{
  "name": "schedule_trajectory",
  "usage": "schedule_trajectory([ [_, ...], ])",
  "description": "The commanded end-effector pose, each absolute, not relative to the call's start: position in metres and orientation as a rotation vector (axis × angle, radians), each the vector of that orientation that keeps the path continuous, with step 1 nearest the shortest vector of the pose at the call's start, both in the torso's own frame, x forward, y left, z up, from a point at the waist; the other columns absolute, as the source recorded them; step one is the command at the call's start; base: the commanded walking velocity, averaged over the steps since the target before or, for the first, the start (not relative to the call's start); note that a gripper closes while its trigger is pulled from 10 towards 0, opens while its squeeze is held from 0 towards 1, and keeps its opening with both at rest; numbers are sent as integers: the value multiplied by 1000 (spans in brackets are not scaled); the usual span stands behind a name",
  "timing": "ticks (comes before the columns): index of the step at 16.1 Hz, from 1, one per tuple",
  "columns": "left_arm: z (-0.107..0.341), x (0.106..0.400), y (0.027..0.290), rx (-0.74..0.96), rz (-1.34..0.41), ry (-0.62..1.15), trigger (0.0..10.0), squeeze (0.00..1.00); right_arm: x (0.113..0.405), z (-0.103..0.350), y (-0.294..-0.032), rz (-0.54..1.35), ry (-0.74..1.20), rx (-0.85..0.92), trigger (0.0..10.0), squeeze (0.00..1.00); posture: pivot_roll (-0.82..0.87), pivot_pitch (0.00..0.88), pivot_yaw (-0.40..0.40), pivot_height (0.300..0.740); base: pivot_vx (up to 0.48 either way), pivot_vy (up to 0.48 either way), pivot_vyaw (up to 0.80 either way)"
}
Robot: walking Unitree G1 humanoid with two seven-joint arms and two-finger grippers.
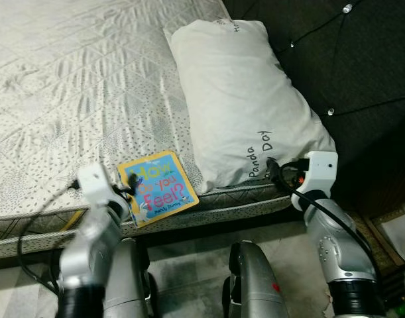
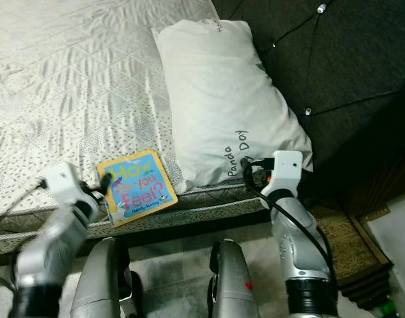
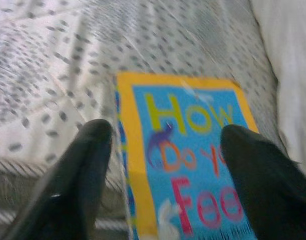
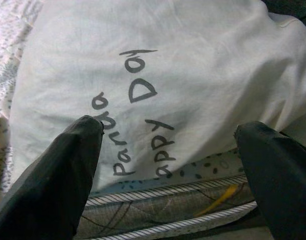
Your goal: Clean up the room
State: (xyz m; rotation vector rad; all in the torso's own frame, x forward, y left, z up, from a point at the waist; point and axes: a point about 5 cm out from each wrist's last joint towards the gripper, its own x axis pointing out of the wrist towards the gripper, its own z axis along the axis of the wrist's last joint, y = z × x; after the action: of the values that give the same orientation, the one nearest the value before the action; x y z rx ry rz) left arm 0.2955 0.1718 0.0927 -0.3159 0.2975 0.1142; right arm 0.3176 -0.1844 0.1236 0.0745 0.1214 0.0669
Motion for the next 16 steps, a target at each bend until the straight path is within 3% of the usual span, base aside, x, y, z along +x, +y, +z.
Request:
schedule_trajectory([
  [1, 89, 285, 158, -288, 52, 329, 10000, 1000, 319, 122, -185, 56, 124, 83, 10000, 0, -52, 152, -40, 585, 0, 0, 0],
  [4, 71, 272, 143, -291, -18, 421, 10000, 1000, 322, 122, -180, 63, 118, 97, 10000, 0, -43, 140, -34, 585, 0, 0, 0],
  [12, 49, 282, 85, -280, -318, 593, 10000, 1000, 326, 127, -178, 72, 91, 90, 10000, 0, -71, 129, -24, 585, 0, 0, 0],
  [16, 47, 280, 83, -269, -305, 598, 10000, 1000, 322, 125, -166, 172, 101, 78, 10000, 0, -76, 133, -21, 585, 0, 0, 0],
])
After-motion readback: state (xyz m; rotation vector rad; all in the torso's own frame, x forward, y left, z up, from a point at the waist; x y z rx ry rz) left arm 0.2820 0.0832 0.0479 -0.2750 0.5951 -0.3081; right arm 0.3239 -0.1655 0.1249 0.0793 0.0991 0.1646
